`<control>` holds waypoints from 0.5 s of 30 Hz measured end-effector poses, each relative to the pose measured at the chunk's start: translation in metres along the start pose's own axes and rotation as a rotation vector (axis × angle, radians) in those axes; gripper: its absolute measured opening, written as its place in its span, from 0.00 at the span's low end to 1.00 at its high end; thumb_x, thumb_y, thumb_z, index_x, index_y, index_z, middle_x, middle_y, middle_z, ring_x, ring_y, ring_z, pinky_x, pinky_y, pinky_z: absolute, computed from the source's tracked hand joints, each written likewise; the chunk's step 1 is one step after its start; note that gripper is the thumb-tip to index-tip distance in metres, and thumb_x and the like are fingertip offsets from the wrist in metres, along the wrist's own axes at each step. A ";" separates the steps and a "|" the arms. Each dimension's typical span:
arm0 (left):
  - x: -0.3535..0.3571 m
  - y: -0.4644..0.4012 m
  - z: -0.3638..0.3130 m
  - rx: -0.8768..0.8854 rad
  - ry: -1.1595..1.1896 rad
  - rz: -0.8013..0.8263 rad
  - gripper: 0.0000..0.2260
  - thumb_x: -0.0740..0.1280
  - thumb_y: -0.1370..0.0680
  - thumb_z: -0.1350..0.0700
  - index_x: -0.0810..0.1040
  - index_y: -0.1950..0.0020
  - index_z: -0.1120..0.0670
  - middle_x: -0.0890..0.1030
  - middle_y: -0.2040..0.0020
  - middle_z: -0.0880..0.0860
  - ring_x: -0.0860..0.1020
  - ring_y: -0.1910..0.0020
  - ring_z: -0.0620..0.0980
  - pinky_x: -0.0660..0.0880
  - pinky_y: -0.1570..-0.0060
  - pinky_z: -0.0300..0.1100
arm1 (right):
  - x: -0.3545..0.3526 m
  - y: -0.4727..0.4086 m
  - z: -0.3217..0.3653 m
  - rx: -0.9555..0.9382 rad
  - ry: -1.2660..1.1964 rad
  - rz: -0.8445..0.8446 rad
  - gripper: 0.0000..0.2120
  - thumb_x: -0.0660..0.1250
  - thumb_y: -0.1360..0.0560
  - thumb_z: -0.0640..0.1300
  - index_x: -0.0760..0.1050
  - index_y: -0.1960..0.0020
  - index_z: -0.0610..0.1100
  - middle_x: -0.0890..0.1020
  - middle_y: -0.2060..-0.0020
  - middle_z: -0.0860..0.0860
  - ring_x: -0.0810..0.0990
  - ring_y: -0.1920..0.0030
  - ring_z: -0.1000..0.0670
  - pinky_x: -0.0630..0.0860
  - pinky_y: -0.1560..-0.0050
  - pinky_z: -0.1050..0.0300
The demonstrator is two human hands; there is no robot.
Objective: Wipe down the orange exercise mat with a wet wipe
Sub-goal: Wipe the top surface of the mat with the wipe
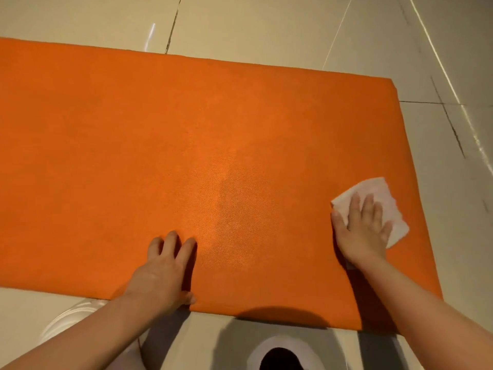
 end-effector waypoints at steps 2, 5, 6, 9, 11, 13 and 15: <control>-0.001 0.000 -0.001 -0.004 -0.005 0.010 0.50 0.71 0.29 0.35 0.40 0.21 0.47 0.44 0.23 0.54 0.48 0.23 0.59 0.69 0.32 0.46 | 0.020 0.031 0.026 -0.203 0.043 0.060 0.35 0.34 0.24 0.70 0.30 0.23 0.55 0.29 0.25 0.53 0.28 0.25 0.50 0.24 0.30 0.47; 0.000 0.001 -0.002 -0.010 -0.011 0.020 0.49 0.70 0.28 0.34 0.40 0.21 0.48 0.45 0.24 0.55 0.49 0.24 0.59 0.69 0.32 0.45 | 0.040 0.089 0.069 -0.631 0.094 0.252 0.35 0.26 0.28 0.69 0.31 0.24 0.57 0.28 0.27 0.58 0.25 0.26 0.52 0.22 0.30 0.50; 0.001 0.002 -0.002 -0.014 -0.010 0.020 0.49 0.70 0.28 0.34 0.41 0.21 0.48 0.46 0.24 0.55 0.50 0.24 0.59 0.69 0.32 0.45 | 0.047 0.106 0.078 -0.757 0.103 0.329 0.36 0.27 0.28 0.68 0.35 0.22 0.58 0.30 0.27 0.59 0.26 0.26 0.54 0.22 0.30 0.49; 0.001 0.005 -0.003 -0.023 0.007 0.026 0.48 0.69 0.27 0.35 0.40 0.21 0.48 0.46 0.24 0.55 0.50 0.24 0.59 0.66 0.30 0.46 | 0.054 0.125 0.079 -0.873 0.092 0.397 0.36 0.28 0.27 0.65 0.40 0.21 0.58 0.32 0.26 0.61 0.25 0.28 0.58 0.22 0.30 0.55; 0.002 0.009 -0.004 -0.028 0.017 0.038 0.47 0.68 0.24 0.37 0.37 0.21 0.49 0.43 0.22 0.56 0.47 0.23 0.60 0.63 0.29 0.48 | 0.048 0.113 0.055 -0.775 0.065 0.301 0.34 0.27 0.27 0.64 0.39 0.22 0.59 0.33 0.27 0.63 0.27 0.27 0.59 0.22 0.32 0.60; 0.004 0.012 -0.005 -0.027 0.029 0.045 0.46 0.66 0.22 0.39 0.34 0.21 0.49 0.39 0.21 0.57 0.43 0.22 0.61 0.61 0.27 0.49 | 0.038 0.095 0.011 -0.583 0.084 0.172 0.29 0.30 0.24 0.66 0.34 0.25 0.62 0.32 0.27 0.63 0.29 0.25 0.58 0.21 0.34 0.63; 0.007 0.013 -0.005 -0.029 0.047 0.045 0.46 0.66 0.22 0.40 0.33 0.21 0.49 0.38 0.21 0.57 0.42 0.21 0.62 0.58 0.26 0.50 | 0.027 0.083 -0.046 -0.373 0.084 0.049 0.30 0.31 0.25 0.69 0.31 0.26 0.63 0.33 0.25 0.61 0.30 0.26 0.59 0.22 0.33 0.62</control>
Point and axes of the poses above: each hand's wrist, its own y-axis away from the middle knuckle, its own x-axis out of the palm, z = x × y, the point moved 1 cm from there along -y, towards the middle knuckle
